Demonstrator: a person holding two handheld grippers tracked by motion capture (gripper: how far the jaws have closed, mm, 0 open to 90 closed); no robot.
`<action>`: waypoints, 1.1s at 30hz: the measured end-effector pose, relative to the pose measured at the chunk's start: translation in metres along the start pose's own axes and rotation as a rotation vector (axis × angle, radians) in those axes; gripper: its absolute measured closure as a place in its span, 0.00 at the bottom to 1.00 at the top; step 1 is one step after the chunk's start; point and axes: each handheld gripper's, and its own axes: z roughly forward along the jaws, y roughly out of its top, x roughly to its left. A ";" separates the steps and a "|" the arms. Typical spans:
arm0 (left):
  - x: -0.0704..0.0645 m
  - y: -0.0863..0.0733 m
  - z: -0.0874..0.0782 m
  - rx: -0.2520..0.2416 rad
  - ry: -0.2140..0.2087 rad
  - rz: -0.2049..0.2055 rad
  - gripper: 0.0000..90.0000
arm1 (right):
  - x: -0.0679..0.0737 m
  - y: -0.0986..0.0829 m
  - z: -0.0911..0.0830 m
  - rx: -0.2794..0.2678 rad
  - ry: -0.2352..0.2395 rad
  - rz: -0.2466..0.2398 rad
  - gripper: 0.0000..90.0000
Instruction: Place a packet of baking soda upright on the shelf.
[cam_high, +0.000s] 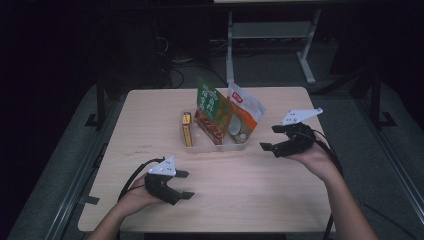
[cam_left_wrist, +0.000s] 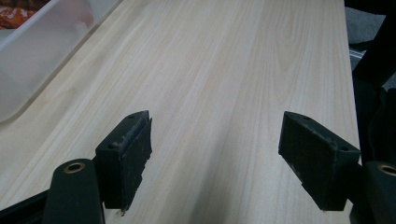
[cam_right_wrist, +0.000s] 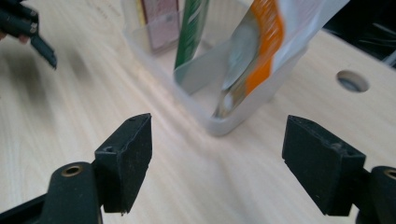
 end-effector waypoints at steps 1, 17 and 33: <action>-0.001 0.000 0.000 0.001 0.000 -0.004 0.28 | 0.002 -0.005 0.001 0.000 0.001 -0.003 0.27; -0.006 -0.001 0.007 0.046 0.019 0.043 0.23 | 0.042 -0.053 0.019 -0.011 0.119 -0.035 0.27; -0.010 -0.007 0.017 0.080 0.026 0.050 0.20 | 0.072 -0.072 0.055 0.108 0.186 -0.089 0.26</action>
